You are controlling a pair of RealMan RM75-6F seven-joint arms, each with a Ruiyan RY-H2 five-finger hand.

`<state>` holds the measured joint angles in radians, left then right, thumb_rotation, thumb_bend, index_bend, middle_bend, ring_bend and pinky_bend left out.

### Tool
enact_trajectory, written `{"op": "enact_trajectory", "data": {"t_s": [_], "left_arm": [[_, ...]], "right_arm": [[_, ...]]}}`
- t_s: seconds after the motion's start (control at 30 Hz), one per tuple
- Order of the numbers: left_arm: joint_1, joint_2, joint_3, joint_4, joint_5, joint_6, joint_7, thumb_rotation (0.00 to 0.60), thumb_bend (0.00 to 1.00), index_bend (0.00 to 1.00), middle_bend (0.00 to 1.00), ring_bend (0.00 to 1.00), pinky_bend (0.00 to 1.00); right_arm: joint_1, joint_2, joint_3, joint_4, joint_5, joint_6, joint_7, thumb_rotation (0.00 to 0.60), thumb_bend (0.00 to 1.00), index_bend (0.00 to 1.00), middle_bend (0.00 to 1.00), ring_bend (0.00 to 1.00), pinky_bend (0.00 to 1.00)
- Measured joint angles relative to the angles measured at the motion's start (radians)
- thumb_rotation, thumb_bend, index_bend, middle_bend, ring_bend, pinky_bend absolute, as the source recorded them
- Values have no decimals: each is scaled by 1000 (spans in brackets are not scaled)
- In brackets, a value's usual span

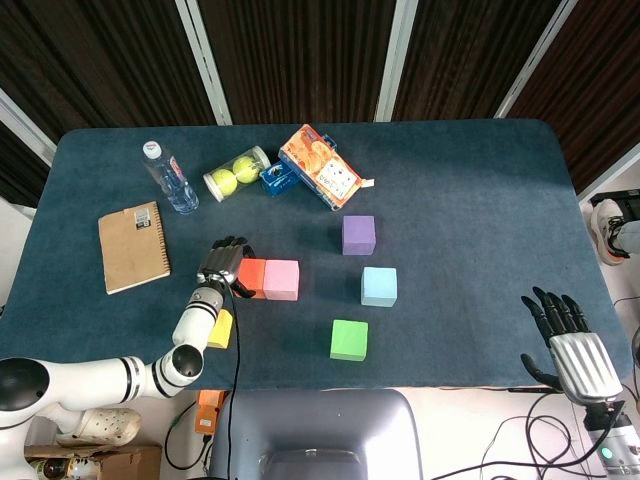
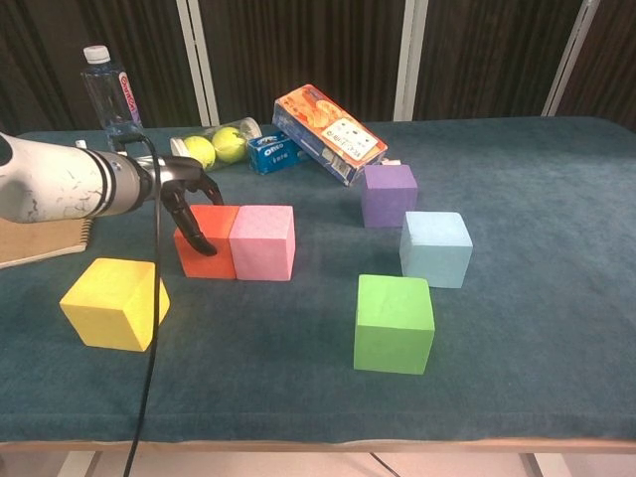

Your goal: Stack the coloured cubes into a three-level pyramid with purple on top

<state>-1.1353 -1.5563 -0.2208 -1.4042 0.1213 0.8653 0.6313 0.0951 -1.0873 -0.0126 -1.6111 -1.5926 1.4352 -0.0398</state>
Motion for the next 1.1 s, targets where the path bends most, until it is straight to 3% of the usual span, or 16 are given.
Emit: {"op": "enact_trajectory", "data": {"t_s": [0.47,0.7,0.9,1.1], "left_arm": [[-1,13,7,-10,10,-19,2,600,191,333,118,10,82],[1,50,17,-70,23,6,12,600,191,253,116,10,82],[11,117,36,-212,59,91,38,600,174,170,68,10,82],[53,237,80,-460,191,227,64,600,147,74,8,11,85]], "right_arm": [[-2,0,2,0,2,2,0,600,252,0,0,0,0],[-1,-1,3,1,2,2,-4,600,252,0,0,0,0],[-2,-9,3,-1,2,2,-24,600,251,0,0,0,0],[2,-27,4,-1,5,-9,-63,600,252,0,0,0,0]]}}
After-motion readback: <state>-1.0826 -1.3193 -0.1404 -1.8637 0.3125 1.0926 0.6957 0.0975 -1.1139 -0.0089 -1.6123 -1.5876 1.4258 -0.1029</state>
